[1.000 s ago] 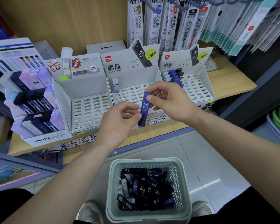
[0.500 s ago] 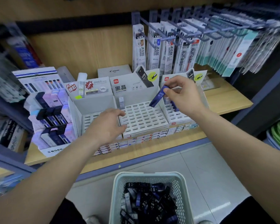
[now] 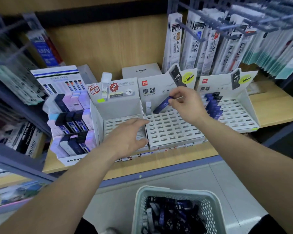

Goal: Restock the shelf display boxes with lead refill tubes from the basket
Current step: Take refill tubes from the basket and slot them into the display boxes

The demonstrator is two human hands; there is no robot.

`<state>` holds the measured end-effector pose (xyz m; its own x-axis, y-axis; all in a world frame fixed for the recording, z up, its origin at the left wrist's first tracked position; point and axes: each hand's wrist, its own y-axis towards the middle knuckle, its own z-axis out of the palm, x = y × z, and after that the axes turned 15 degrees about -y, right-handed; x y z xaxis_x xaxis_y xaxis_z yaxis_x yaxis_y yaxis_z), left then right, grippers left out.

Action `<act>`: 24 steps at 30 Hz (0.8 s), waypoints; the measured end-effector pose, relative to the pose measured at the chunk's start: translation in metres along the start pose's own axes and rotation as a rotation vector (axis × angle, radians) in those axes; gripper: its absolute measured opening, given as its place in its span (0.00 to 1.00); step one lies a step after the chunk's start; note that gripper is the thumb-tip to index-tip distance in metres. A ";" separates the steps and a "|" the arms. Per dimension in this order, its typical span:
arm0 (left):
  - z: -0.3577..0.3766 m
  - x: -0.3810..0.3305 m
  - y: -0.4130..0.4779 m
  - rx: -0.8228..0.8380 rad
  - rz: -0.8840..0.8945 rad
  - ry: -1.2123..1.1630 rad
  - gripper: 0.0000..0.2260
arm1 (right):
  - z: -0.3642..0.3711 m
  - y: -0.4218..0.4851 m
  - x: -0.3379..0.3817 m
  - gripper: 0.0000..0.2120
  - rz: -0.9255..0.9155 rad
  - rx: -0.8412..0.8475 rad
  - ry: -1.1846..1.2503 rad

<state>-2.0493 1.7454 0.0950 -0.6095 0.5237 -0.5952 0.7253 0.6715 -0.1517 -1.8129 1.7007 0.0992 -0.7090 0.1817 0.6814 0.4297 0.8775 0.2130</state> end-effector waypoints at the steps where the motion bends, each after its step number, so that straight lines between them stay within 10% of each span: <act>1: 0.000 0.001 0.002 -0.004 0.001 -0.004 0.29 | 0.001 0.002 0.000 0.13 -0.007 -0.004 -0.001; 9: -0.001 0.004 0.007 -0.023 0.026 -0.057 0.27 | 0.021 0.013 0.018 0.08 -0.374 -0.002 -0.372; 24: 0.005 -0.016 -0.033 -0.058 0.115 -0.029 0.23 | -0.033 -0.073 0.006 0.12 -0.061 0.043 -0.281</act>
<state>-2.0618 1.7127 0.1054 -0.5133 0.5839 -0.6289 0.7695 0.6376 -0.0361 -1.8298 1.6229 0.1107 -0.8625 0.2387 0.4462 0.3616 0.9075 0.2136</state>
